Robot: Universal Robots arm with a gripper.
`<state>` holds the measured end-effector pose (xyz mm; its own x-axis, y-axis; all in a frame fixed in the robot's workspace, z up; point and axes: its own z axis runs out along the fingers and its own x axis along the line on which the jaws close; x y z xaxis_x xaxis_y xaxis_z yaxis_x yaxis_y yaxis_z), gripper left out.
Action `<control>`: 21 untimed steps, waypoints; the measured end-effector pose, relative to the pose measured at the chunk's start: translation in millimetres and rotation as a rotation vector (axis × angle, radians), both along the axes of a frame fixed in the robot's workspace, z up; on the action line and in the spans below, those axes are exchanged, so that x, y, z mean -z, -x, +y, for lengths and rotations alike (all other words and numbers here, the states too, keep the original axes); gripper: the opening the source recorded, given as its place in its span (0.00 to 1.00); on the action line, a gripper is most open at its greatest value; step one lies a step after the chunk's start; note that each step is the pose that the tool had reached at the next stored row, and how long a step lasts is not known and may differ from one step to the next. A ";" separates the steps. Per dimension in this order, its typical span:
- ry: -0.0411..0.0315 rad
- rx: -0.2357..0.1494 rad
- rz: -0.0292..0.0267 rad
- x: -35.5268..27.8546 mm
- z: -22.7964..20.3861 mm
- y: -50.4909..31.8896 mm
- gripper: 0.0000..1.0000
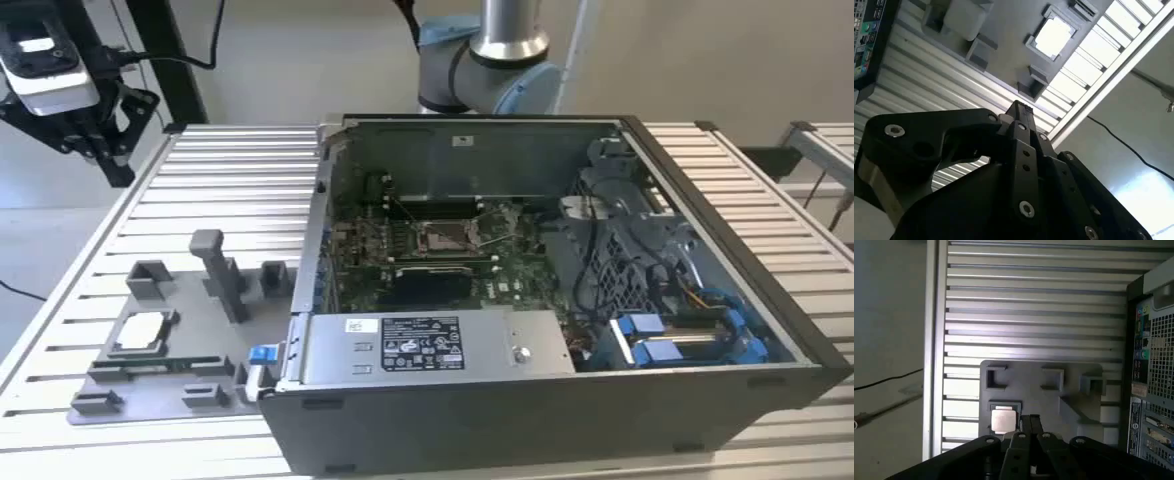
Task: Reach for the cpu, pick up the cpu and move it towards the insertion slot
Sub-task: 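Reach for the cpu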
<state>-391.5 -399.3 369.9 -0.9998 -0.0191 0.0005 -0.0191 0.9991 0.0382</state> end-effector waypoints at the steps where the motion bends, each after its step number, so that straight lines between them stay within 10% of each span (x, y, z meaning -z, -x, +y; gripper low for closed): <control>1: 0.0000 0.000 0.0000 0.0 0.0 0.0 0.00; 13: 0.0001 0.000 0.0001 0.1 -0.2 0.2 0.00; 21: 0.0000 0.000 0.0000 2.0 -12.1 6.6 0.00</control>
